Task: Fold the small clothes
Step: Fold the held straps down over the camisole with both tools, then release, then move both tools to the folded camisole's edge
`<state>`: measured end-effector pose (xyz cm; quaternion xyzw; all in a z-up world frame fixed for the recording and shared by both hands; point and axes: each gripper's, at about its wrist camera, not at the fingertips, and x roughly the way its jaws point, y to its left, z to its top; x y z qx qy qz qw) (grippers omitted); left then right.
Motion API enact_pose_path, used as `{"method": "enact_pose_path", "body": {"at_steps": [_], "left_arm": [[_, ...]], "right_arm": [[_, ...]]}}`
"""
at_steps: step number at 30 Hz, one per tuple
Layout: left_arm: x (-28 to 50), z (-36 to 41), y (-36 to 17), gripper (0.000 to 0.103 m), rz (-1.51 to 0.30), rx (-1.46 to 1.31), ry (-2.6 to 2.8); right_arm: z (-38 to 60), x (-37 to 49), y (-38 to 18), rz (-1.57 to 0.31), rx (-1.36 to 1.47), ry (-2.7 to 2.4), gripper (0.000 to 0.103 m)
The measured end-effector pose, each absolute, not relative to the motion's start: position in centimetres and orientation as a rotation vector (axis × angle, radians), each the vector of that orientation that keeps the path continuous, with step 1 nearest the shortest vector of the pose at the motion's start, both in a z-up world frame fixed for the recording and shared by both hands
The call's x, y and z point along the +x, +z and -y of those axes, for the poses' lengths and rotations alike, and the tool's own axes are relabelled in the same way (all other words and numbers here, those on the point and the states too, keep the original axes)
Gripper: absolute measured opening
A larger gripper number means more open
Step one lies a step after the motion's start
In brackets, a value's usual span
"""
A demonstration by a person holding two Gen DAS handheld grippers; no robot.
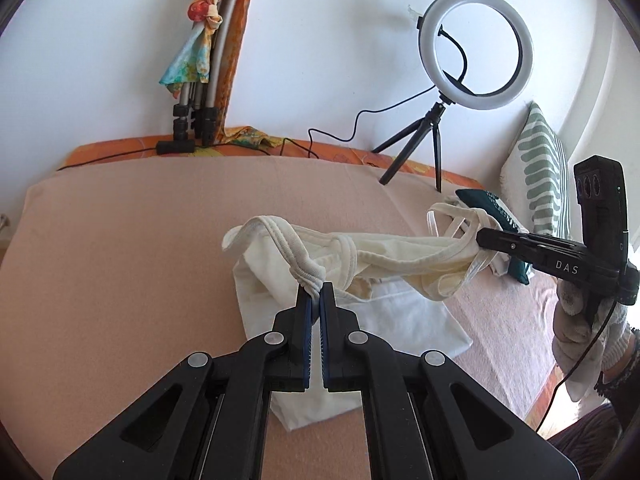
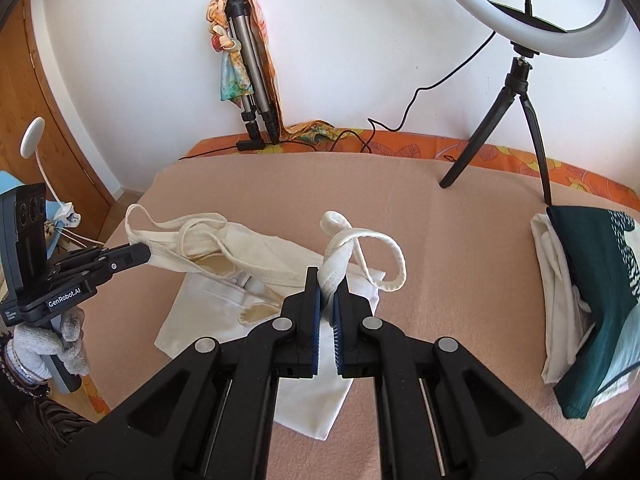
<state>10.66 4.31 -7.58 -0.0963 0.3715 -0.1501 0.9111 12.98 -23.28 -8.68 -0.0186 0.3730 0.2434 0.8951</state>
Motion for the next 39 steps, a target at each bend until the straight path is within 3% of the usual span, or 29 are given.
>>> {"method": "enact_pose_path", "body": {"at_steps": [16,20,24,31,39], "left_arm": [[4.4,-3.9,-11.7,0.002,-0.894,-0.056,-0.275],[2.5,-4.3,-11.0,0.002,-0.923,-0.003,-0.305],[1.1,-5.3,-8.6,0.002,-0.890,-0.034,-0.329],[6.8,-3.0,-4.8,0.003,-0.797,-0.023,-0.361],[13.0,1.5,-8.8,0.003,-0.928,0.052,-0.411]], "right_arm": [[24.9,6.6,-13.7,-0.843,-0.008,0.443,0.007],[25.9,6.0,-14.0,-0.889,-0.022,0.434,0.019],[27.6,4.9,-13.4,-0.895,-0.024,0.415,0.021],[25.7,5.8,-9.9,-0.787,-0.022,0.467,0.021],[20.0,9.7,-12.8,-0.877,-0.104,0.550,0.021]]}}
